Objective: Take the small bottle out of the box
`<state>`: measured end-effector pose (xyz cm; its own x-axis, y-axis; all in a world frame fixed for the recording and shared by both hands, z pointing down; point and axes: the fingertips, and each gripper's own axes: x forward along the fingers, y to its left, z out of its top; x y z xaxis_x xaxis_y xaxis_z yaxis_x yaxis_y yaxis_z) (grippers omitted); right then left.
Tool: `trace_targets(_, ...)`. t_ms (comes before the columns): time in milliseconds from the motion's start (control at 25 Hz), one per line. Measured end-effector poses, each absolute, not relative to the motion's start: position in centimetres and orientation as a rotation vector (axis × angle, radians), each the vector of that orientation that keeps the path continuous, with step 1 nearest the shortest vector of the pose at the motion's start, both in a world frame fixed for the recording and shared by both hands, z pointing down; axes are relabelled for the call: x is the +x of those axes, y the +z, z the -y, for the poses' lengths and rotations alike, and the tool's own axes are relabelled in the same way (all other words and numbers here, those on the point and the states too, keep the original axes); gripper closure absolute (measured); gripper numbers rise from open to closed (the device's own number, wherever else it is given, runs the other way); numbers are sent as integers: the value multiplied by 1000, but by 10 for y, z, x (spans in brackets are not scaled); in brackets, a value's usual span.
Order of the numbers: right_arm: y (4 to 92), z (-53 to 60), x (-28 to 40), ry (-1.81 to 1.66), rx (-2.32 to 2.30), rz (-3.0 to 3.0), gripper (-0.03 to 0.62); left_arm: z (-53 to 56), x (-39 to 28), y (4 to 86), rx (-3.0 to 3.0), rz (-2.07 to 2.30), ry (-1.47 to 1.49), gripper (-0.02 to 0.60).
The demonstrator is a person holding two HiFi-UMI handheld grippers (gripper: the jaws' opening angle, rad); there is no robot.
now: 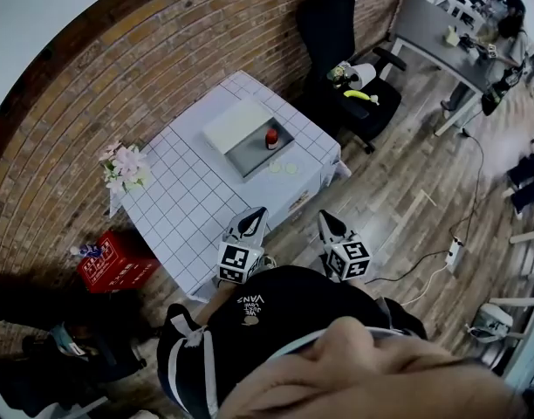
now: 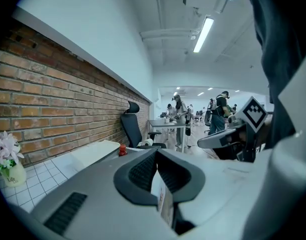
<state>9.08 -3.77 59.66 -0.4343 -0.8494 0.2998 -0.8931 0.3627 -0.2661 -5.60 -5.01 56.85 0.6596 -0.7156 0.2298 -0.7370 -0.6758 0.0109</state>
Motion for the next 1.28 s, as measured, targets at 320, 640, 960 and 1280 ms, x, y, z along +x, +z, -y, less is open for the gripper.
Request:
trace_targets(320,596,70,75,589,1641,2490,592,81,-76,574,2773,1183,340,571)
trace_targets(640,594,89,61,580,1686,2450,592,102,-90,570,2807,1121,329,571)
trace_targets(960,598,97,56,593,1728,2420,592,112,-101,575,2803,1097,326,571)
trace_targets(1280,593,118,65,603,1691,2433,592,134,-95,577,2759,1171,319,571)
